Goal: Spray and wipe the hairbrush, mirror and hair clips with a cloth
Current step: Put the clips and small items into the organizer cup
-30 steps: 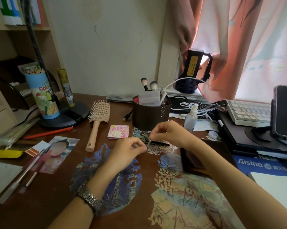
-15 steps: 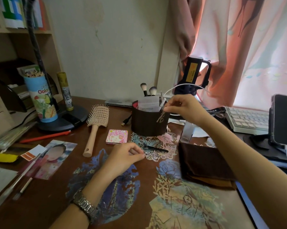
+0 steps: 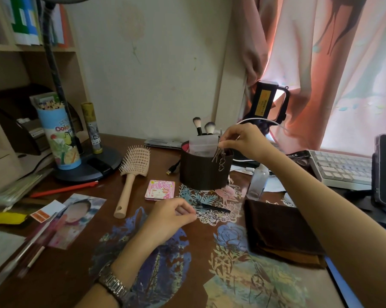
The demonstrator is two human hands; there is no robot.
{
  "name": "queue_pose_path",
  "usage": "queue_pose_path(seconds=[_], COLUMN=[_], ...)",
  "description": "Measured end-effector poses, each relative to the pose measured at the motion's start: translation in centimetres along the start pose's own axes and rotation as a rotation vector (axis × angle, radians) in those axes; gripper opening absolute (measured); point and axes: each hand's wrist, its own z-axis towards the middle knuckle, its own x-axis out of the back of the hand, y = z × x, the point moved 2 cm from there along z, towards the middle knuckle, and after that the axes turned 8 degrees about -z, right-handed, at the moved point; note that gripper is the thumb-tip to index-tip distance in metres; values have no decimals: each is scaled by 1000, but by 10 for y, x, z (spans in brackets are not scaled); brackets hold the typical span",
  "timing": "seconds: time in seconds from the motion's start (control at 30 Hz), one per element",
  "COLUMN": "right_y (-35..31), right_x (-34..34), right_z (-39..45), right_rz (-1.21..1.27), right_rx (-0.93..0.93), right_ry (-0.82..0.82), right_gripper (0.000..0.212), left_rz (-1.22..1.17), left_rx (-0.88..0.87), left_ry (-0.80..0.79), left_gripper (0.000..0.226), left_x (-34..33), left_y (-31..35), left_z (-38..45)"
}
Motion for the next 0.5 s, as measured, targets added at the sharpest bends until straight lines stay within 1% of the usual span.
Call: queue_pose_path(seconds=[0.27, 0.5], right_y=[-1, -2], right_x=[-18, -21], right_z=[2, 3], right_rz=[-124, -175], right_rx=[40, 50], right_ry=[-102, -131], right_gripper=[8, 14], left_rz=[-12, -23], left_rx=[-2, 1], left_ry=[9, 4], left_gripper=[9, 9], left_x=[2, 2], left_y=[2, 2], left_z=[-1, -1])
